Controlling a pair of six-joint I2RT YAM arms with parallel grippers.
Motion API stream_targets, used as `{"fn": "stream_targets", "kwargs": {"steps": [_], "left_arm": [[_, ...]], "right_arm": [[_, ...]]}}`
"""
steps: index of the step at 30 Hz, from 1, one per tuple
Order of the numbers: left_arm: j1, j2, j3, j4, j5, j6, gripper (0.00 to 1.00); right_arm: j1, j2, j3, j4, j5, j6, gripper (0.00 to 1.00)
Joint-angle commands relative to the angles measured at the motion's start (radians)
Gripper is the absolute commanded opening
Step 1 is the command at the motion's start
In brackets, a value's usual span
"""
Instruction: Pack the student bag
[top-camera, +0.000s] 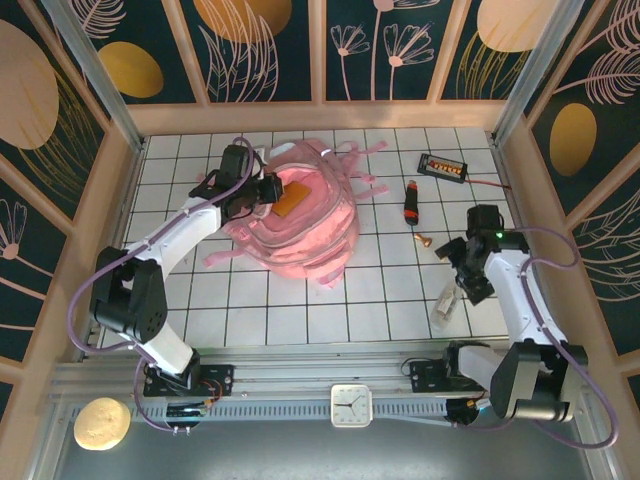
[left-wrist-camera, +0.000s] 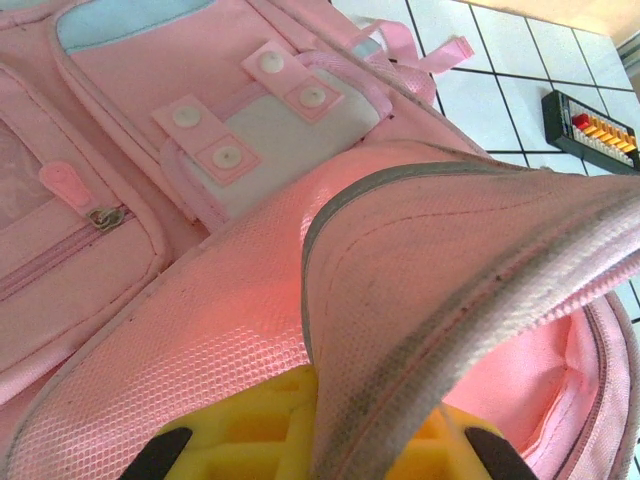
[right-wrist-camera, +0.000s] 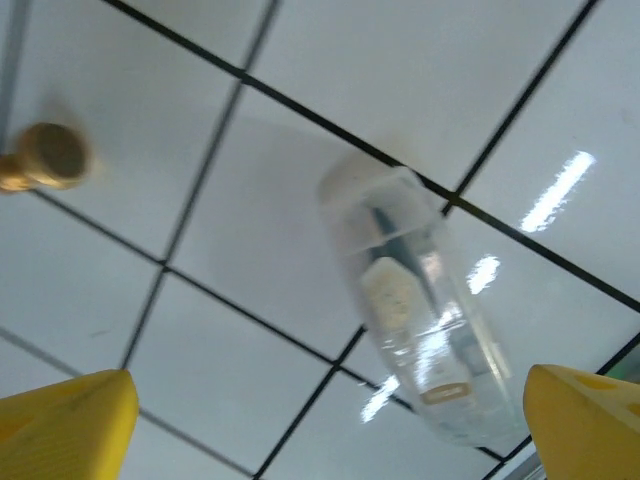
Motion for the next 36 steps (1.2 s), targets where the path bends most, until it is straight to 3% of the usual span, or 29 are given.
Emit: {"fn": "stream_targets", "kwargs": {"steps": [1,9,18,25,31,36], "left_arm": [[0.012,-0.064,-0.017,0.108,0.018,0.014,0.0],[0.041,-0.087,-0.043,0.104,0.039,0.021,0.0],[0.066,-0.089,-0.047,0.114,0.059,-0.004,0.0],[0.071,-0.092,-0.047,0.108,0.067,-0.013,0.0],[0.071,-0.1,-0.05,0.099,0.07,-0.018,0.0],[0.074,-0.116,-0.063,0.092,0.07,-0.021,0.0]], "right_arm": [[-0.007,0.044,-0.079,0.072,0.02,0.024,0.99],[0.002,0.173,-0.133,0.201,0.044,-0.048,0.99],[0.107,0.29,-0.119,0.281,0.104,-0.08,0.99],[0.206,0.3,-0.113,0.36,0.063,-0.065,0.98],[0.303,0.32,-0.051,0.359,0.037,-0.045,0.9],[0.318,0.335,-0.055,0.322,0.059,-0.075,0.79]]}}
